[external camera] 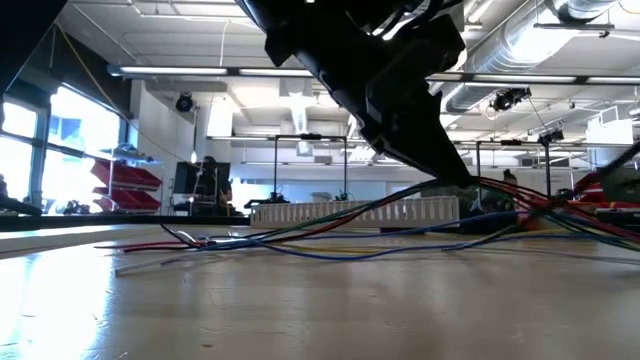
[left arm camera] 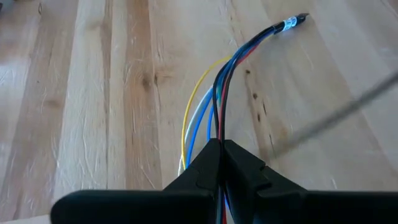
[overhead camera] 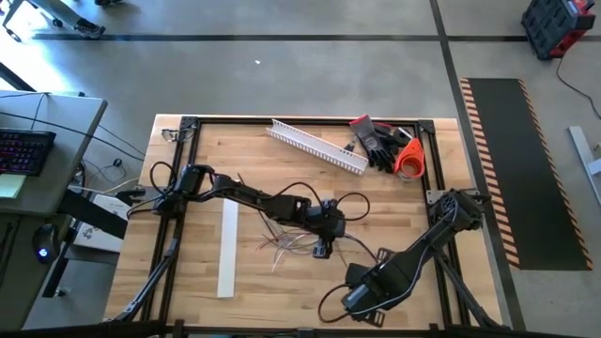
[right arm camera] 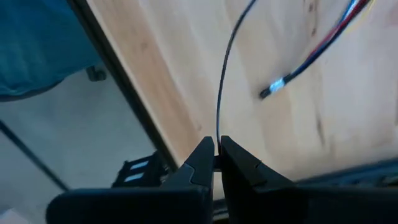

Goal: Ziptie cables
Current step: Wrap the right zip tie on the cable

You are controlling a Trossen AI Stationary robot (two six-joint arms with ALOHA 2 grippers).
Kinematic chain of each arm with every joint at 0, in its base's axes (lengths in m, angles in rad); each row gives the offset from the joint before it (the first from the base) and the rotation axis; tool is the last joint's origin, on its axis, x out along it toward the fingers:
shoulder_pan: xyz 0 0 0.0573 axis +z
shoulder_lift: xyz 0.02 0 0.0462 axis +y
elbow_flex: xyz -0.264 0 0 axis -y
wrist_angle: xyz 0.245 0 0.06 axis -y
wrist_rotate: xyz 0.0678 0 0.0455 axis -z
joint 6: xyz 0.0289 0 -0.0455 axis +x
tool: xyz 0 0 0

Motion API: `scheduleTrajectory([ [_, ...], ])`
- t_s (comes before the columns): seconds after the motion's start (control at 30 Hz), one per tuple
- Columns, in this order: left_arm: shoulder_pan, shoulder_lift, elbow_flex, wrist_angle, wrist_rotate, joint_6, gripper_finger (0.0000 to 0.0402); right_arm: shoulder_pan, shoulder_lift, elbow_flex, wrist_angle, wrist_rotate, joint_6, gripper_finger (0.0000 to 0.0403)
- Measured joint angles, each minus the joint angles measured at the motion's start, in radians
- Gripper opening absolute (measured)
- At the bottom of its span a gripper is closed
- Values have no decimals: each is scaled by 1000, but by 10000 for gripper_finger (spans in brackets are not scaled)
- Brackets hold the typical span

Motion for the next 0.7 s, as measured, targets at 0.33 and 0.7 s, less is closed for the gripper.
scheduleTrajectory([
  [0.33, 0, 0, 0, 6, 0, -8, 0, 2, 0, 0, 0, -17, 79, 0],
  [0.7, -7, -1, 0, 6, 2, -17, 0, -87, 15, -109, 0, 57, -151, 0],
])
